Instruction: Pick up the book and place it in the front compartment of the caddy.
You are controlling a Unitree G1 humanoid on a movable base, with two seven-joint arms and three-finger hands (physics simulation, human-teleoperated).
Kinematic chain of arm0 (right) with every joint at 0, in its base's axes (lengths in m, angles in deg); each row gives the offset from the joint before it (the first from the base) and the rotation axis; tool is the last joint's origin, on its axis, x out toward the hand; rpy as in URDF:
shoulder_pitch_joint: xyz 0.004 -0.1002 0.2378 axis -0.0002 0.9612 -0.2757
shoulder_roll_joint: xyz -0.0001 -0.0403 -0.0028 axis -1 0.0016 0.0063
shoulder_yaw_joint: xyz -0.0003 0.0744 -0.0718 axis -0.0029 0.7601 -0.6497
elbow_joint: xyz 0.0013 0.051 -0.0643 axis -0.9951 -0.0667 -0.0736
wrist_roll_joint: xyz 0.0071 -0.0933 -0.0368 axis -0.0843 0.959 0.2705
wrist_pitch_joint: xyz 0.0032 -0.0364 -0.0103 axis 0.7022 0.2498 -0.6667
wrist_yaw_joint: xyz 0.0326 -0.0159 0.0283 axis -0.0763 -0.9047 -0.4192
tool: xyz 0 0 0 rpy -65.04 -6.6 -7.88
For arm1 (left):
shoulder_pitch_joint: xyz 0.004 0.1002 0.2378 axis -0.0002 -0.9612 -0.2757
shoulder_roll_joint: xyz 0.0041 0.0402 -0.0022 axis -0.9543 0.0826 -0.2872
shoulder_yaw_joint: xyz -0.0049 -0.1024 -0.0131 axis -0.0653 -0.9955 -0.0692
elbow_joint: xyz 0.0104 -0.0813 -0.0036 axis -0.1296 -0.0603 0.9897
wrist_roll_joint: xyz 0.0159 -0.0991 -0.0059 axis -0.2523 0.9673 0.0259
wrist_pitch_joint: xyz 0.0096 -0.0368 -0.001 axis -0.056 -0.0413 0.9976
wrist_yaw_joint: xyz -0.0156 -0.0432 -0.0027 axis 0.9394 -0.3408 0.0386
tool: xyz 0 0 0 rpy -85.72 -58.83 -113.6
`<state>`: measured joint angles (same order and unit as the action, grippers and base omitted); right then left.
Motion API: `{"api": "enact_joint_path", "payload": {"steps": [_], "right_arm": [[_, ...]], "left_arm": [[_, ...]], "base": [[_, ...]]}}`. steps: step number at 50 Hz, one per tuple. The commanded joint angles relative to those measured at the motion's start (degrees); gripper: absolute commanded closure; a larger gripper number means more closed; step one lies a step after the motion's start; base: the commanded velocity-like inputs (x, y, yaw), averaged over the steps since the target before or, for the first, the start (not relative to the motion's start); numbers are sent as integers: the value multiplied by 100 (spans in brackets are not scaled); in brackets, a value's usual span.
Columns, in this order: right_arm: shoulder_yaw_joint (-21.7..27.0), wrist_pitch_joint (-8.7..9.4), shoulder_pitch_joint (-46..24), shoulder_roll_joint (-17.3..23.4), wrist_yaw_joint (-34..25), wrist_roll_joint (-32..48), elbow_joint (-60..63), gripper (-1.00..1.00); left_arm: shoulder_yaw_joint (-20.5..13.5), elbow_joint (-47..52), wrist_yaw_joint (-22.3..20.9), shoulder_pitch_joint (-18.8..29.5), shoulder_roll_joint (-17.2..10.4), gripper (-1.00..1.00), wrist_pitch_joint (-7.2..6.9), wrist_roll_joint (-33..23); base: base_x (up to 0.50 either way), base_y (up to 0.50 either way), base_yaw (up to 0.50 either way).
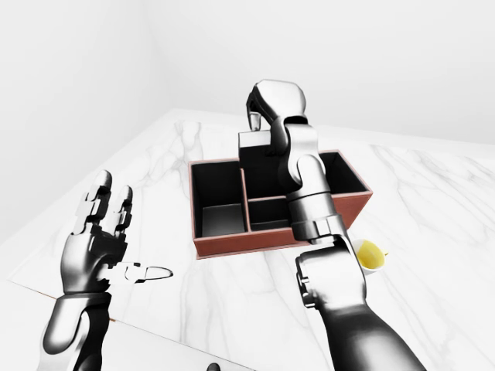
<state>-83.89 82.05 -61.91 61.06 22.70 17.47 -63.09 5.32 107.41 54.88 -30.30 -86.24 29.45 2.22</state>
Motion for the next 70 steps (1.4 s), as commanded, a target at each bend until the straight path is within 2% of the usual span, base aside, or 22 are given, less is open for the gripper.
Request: {"api": "enact_joint_path", "payload": {"steps": [1, 26, 53, 70], "right_arm": [[3, 0, -49, 21, 267, -89, -57, 100], [-72, 0, -84, -72, 276, 380, -193, 100], [-56, 0, -173, 75, 753, 199, -757, 100], [-57, 0, -243, 30, 1002, 132, -1182, 100]], "left_arm": [[-7, -16, -3, 6, 3, -100, 0, 4], [-3, 5, -2, -4, 3, -100, 0, 4], [-11, 16, 6, 19, -2, -100, 0, 5], [-21, 42, -5, 1, 5, -100, 0, 16]], "base": [[0, 0, 0], [0, 0, 0], [0, 0, 0], [0, 0, 0]]}}
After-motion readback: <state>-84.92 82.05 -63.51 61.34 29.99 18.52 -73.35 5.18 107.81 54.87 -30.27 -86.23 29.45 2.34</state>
